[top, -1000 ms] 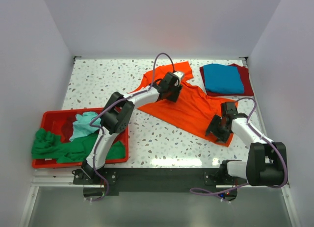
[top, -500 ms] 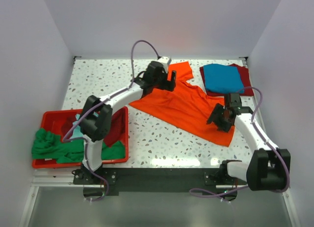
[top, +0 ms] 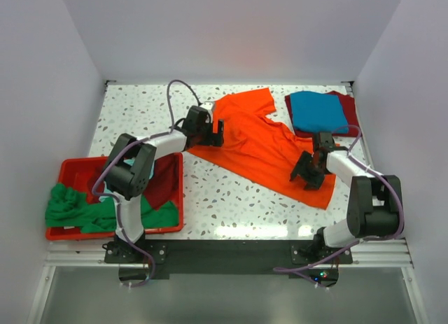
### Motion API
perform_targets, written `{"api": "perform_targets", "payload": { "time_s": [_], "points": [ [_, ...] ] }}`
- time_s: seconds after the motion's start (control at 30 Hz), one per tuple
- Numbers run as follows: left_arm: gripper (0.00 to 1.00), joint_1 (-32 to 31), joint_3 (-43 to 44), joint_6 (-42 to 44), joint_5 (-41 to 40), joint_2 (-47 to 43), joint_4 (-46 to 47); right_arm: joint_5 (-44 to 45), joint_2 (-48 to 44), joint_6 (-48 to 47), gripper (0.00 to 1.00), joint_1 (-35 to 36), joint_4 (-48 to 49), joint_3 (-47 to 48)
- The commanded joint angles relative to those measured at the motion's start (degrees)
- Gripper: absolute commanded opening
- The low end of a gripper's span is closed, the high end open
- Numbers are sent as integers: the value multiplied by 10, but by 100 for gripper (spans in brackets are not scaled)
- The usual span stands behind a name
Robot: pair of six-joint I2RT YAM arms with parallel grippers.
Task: Fold and stack the t-shirts
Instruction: Fold the tshirt
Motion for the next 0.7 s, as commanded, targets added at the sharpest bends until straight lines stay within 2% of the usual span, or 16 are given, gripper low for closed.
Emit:
{"api": "perform_targets", "payload": {
  "time_s": [0.0,0.13,0.2,0.37,0.53,0.67],
  "points": [
    [99,-2,-17,-10,0,-4,32,17,22,19,64,2,-19,-27],
    [99,-2,-32,-10,-14,-7,14,33,0,28,63,2,-46,-60],
    [99,-2,-42,-11,-45,-13,-24,36,-8,31,63,2,-64,-66],
    [99,-2,-90,-19,-78,-51,-36,32,-38,37,63,2,-90,-84],
    [99,-6,-133,-39,-68,-77,-35,34,-64,39,63,3,-107,-106],
    [99,-17,-134,-41,-75,-91,-48,26,-90,43,64,5,-124,-120]
  ]
}}
